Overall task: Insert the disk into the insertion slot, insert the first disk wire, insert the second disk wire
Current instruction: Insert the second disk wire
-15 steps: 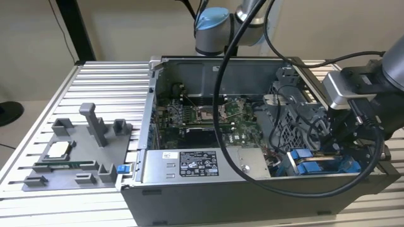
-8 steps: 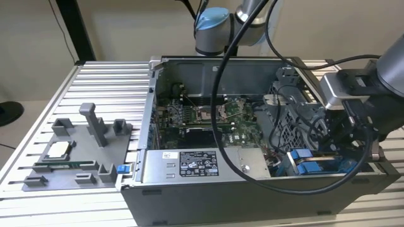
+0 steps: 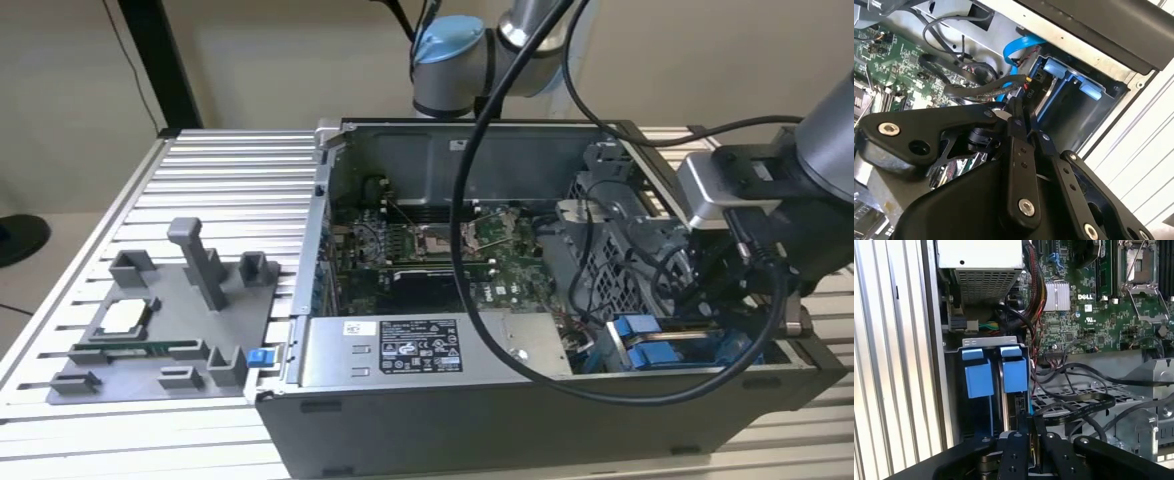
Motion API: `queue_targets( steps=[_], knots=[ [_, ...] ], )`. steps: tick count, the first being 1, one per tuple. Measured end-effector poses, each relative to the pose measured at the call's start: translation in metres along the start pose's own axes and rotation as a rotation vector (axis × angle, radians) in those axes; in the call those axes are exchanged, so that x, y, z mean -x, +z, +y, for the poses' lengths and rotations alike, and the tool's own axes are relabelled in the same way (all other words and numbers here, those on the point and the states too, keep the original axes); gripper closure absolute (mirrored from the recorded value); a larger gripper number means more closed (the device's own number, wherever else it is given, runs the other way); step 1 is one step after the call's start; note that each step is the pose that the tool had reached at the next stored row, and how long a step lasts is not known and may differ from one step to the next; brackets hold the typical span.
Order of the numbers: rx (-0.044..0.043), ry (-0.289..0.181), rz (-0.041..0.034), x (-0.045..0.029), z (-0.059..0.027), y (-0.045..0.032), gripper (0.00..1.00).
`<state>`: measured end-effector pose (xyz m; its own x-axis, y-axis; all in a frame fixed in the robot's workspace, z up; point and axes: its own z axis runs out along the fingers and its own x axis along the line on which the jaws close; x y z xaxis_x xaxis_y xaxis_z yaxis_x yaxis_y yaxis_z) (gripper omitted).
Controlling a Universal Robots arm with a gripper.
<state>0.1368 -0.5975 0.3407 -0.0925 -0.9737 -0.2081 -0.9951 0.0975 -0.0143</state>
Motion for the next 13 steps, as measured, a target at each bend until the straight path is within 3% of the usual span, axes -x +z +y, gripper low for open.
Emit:
queue_targets(
  steps=[9,10,13],
  knots=[
    [0.0197,0.007,0.0055,-0.0001,-0.002,0.0008,1.0],
    [0.0211,0.007,0.0084,-0.0001,-0.0024,0.0008,1.0],
    [0.0235,0.008,0.03,0.0001,-0.0025,0.0007,1.0]
  ],
)
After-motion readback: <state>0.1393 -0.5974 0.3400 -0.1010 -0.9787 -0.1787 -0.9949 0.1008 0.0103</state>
